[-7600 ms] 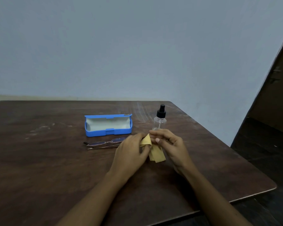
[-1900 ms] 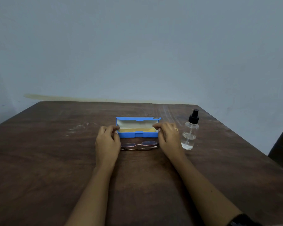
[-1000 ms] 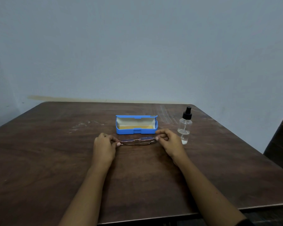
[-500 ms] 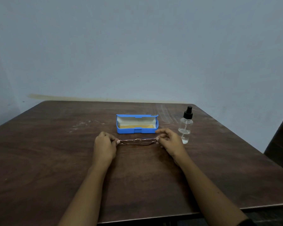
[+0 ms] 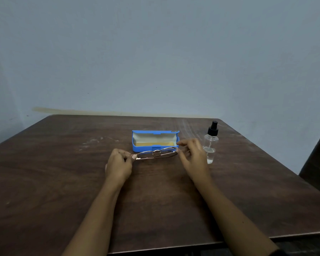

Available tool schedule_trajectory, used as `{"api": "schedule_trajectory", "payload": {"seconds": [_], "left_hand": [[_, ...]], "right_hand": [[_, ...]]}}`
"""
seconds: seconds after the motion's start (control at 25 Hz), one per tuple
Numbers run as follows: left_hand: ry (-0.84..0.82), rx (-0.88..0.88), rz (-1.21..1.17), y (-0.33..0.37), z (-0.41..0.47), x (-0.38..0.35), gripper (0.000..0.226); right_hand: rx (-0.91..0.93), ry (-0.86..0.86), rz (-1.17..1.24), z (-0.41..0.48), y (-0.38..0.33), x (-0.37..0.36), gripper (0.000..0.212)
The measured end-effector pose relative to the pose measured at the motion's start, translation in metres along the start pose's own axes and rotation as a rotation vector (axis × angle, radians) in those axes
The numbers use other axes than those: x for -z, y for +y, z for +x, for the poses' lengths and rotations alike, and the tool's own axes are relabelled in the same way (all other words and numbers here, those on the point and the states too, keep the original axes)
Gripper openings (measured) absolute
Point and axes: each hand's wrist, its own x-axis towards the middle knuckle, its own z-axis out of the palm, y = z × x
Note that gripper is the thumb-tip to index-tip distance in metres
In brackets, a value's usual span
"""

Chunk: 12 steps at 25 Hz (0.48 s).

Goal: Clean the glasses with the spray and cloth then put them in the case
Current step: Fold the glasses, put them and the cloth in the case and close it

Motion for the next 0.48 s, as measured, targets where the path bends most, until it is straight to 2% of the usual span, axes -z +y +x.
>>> {"api": "schedule_trajectory", "payload": {"seconds": [0.12, 0.24, 0.36, 0.48], "left_hand": [[0.026, 0.055, -0.084, 0.002, -0.002, -0.001, 0.027], [0.019, 0.119, -0.244, 0.002, -0.002, -0.002, 0.022], [-0.029, 0.143, -0.333, 0.003, -0.001, -0.004, 0.016], [-0.08, 0.161, -0.425, 0.004, 0.0, -0.006, 0.011]], "right_hand": [[0.419, 0.087, -0.44, -0.001, -0.008, -0.003, 0.01], [0.741, 0.163, -0.694, -0.002, -0.022, -0.012, 0.008], [0.885, 0.181, -0.803, -0.003, -0.026, -0.022, 0.005], [0.911, 0.209, -0.896, -0.004, -0.024, -0.025, 0.006]]}}
